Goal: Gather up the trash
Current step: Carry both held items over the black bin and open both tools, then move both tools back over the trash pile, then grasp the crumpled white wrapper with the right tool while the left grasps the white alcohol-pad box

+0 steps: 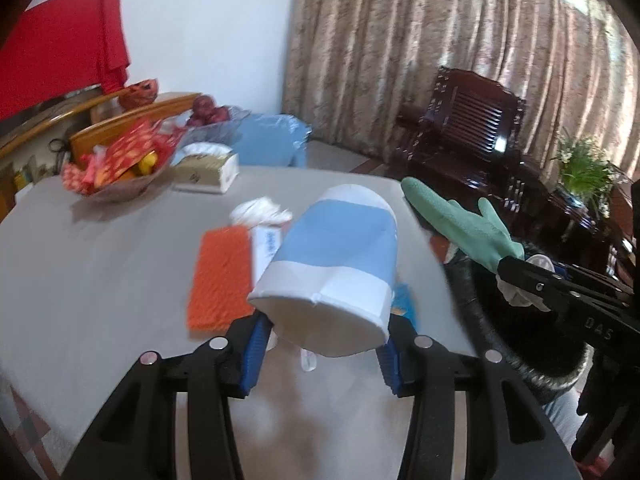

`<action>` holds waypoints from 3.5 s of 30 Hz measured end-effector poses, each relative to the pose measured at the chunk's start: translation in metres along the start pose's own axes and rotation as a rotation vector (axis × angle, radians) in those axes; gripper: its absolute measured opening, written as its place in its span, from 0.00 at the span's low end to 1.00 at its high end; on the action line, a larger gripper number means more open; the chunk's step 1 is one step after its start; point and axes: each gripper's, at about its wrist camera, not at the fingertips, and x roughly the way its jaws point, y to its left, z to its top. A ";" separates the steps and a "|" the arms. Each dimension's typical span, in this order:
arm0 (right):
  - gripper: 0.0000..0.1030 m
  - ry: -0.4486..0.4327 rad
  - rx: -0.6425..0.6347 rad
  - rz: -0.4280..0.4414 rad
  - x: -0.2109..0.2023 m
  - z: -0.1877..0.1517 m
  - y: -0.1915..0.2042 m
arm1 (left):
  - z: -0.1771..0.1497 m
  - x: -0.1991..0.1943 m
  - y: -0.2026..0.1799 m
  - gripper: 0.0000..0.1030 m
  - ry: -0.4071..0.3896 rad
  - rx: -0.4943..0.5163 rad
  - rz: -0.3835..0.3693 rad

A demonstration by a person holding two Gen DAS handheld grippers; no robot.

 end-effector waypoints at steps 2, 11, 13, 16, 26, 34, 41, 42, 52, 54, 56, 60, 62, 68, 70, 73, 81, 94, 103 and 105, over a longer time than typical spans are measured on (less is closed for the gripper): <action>0.24 -0.024 0.005 -0.021 -0.011 0.002 -0.009 | 0.007 0.003 -0.016 0.46 -0.017 0.025 -0.022; 0.24 -0.069 0.082 -0.184 -0.057 -0.016 -0.080 | 0.017 0.033 -0.093 0.45 -0.006 0.121 -0.150; 0.24 -0.061 0.121 -0.216 -0.060 -0.025 -0.102 | 0.016 0.043 -0.115 0.45 0.008 0.151 -0.187; 0.24 -0.037 0.152 -0.271 -0.059 -0.041 -0.132 | 0.011 0.061 -0.147 0.45 0.038 0.189 -0.238; 0.46 0.038 0.238 -0.403 -0.055 -0.091 -0.195 | 0.001 0.118 -0.229 0.65 0.135 0.247 -0.370; 0.89 -0.029 0.260 -0.473 -0.072 -0.097 -0.199 | -0.001 0.112 -0.220 0.84 0.135 0.248 -0.412; 0.92 -0.071 0.234 -0.393 -0.065 -0.074 -0.173 | 0.011 0.085 -0.172 0.84 0.081 0.200 -0.342; 0.92 -0.076 0.222 -0.378 -0.062 -0.069 -0.167 | 0.013 0.080 -0.161 0.84 0.064 0.188 -0.325; 0.92 -0.090 0.098 -0.199 -0.015 -0.030 -0.081 | 0.019 0.032 -0.035 0.84 -0.073 0.109 -0.004; 0.92 -0.085 0.065 -0.155 -0.001 -0.023 -0.060 | 0.015 0.028 -0.013 0.84 -0.084 0.099 0.057; 0.92 -0.074 0.038 -0.115 0.014 -0.018 -0.042 | 0.010 0.023 0.007 0.84 -0.081 0.073 0.089; 0.92 -0.059 -0.013 -0.055 0.045 -0.014 -0.007 | 0.000 0.022 0.039 0.84 -0.068 0.014 0.148; 0.92 -0.051 -0.034 -0.032 0.064 -0.013 0.010 | -0.005 0.023 0.051 0.84 -0.066 -0.006 0.170; 0.91 0.006 -0.066 -0.028 0.112 -0.017 0.038 | -0.015 0.030 0.075 0.84 -0.052 -0.038 0.210; 0.89 0.029 -0.074 -0.033 0.123 -0.020 0.040 | -0.017 0.032 0.079 0.84 -0.046 -0.044 0.215; 0.87 0.060 -0.069 -0.044 0.136 -0.025 0.043 | -0.020 0.036 0.087 0.84 -0.033 -0.057 0.215; 0.59 0.155 -0.066 0.006 0.162 -0.034 0.044 | -0.024 0.053 0.090 0.84 0.006 -0.060 0.197; 0.16 0.120 -0.067 0.090 0.137 -0.019 0.035 | -0.022 0.089 0.078 0.84 0.059 -0.052 0.169; 0.16 0.101 -0.059 0.086 0.126 -0.010 0.032 | -0.027 0.096 0.075 0.47 0.078 -0.055 0.104; 0.16 0.100 -0.062 0.085 0.125 -0.010 0.033 | -0.026 0.094 0.077 0.30 0.083 -0.076 0.065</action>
